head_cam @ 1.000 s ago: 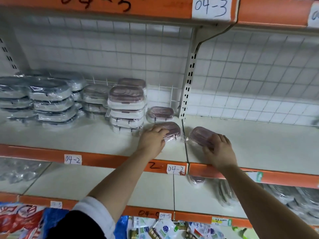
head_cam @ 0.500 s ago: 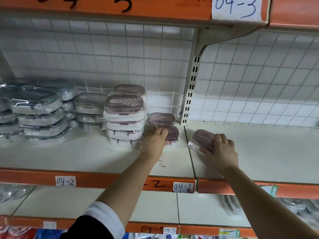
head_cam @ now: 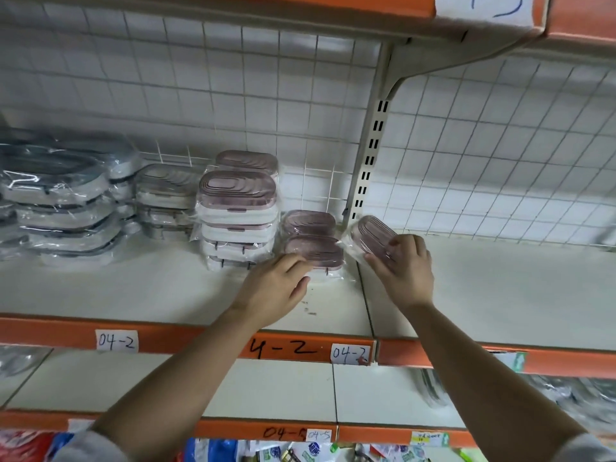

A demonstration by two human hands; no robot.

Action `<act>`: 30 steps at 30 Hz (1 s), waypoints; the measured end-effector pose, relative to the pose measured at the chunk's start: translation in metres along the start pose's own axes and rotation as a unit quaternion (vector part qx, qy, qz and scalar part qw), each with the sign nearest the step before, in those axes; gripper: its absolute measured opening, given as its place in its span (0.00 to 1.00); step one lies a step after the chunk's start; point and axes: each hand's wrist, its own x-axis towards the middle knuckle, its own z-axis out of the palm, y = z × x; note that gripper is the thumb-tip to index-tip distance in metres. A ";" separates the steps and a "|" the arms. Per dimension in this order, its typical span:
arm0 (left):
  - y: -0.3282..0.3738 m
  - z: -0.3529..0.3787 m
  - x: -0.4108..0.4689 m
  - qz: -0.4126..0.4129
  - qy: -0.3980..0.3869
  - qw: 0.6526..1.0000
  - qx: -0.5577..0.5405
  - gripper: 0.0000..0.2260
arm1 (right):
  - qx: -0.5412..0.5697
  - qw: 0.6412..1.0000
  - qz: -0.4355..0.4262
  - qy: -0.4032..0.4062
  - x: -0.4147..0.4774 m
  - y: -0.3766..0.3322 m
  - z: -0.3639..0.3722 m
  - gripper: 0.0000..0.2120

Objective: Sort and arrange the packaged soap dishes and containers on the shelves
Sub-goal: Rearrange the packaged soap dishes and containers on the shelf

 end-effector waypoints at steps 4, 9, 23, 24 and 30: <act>-0.015 -0.011 -0.016 -0.006 0.066 0.997 0.037 0.08 | 0.016 0.996 -0.081 -0.033 0.020 -0.030 0.018 0.23; -0.017 -0.010 -0.019 -0.077 0.117 0.989 0.041 0.07 | -0.007 0.988 -0.135 -0.080 0.045 -0.066 0.043 0.23; -0.019 -0.006 -0.014 -0.091 0.086 0.991 0.052 0.03 | -0.104 0.976 -0.120 -0.148 0.079 -0.088 0.089 0.21; -0.019 -0.006 -0.014 -0.093 0.084 0.991 0.051 0.03 | -0.116 0.977 -0.111 -0.143 0.078 -0.087 0.090 0.21; -0.017 -0.009 -0.014 -0.124 0.067 0.989 0.046 0.05 | -0.148 0.969 -0.104 -0.167 0.065 -0.082 0.080 0.24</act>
